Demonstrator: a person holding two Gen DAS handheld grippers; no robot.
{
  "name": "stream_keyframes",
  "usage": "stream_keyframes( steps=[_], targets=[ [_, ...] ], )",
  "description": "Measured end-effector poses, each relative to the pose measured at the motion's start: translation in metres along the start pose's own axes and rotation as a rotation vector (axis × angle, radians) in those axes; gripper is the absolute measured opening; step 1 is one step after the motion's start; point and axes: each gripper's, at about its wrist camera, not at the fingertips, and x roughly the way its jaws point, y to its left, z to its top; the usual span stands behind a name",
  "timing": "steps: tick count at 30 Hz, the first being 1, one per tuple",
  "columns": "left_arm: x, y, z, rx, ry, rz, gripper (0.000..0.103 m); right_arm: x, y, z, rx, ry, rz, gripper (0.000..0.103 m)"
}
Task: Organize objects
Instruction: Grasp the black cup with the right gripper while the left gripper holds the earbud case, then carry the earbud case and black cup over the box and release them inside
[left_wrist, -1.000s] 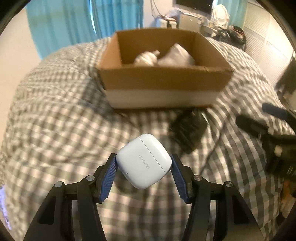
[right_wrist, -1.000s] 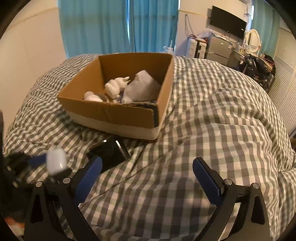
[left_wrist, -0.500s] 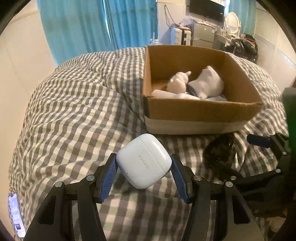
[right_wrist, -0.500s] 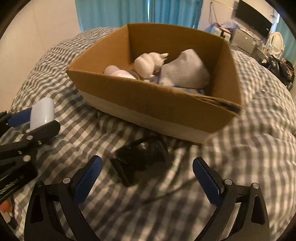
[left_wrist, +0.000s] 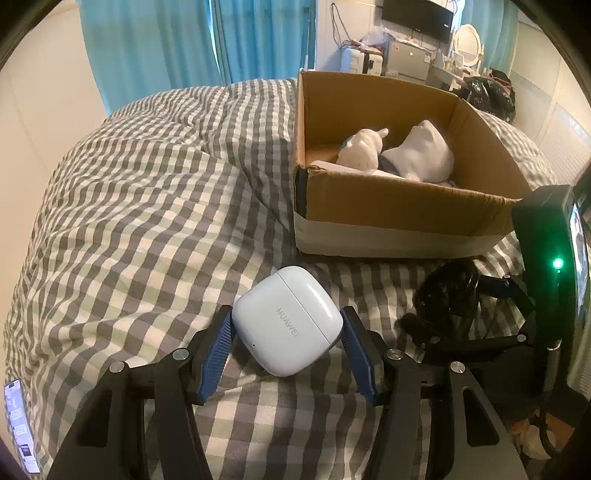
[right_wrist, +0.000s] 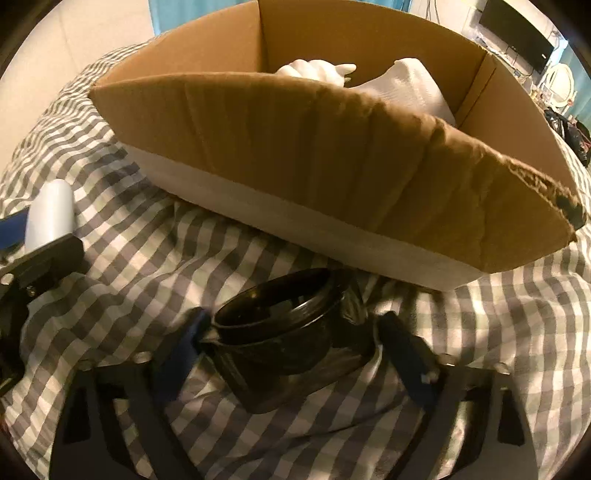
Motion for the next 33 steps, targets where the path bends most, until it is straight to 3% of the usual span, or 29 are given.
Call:
stream_keyframes(
  steps=[8, 19, 23, 33],
  targets=[
    [-0.01, -0.007, -0.009, 0.026, -0.006, 0.017, 0.059, -0.022, -0.001, -0.012, 0.005, -0.05, -0.029, 0.084],
    [-0.041, -0.021, -0.022, 0.053, -0.031, 0.016, 0.059, -0.089, 0.004, -0.031, 0.01, -0.161, -0.044, 0.084],
    [-0.054, -0.027, -0.026, 0.065, -0.047, 0.013, 0.059, -0.113, -0.015, -0.046, 0.016, -0.196, -0.044, 0.084],
    [-0.095, -0.038, -0.027, 0.087, -0.116, 0.006, 0.059, -0.157, -0.003, -0.049, 0.027, -0.273, -0.067, 0.084]
  ],
)
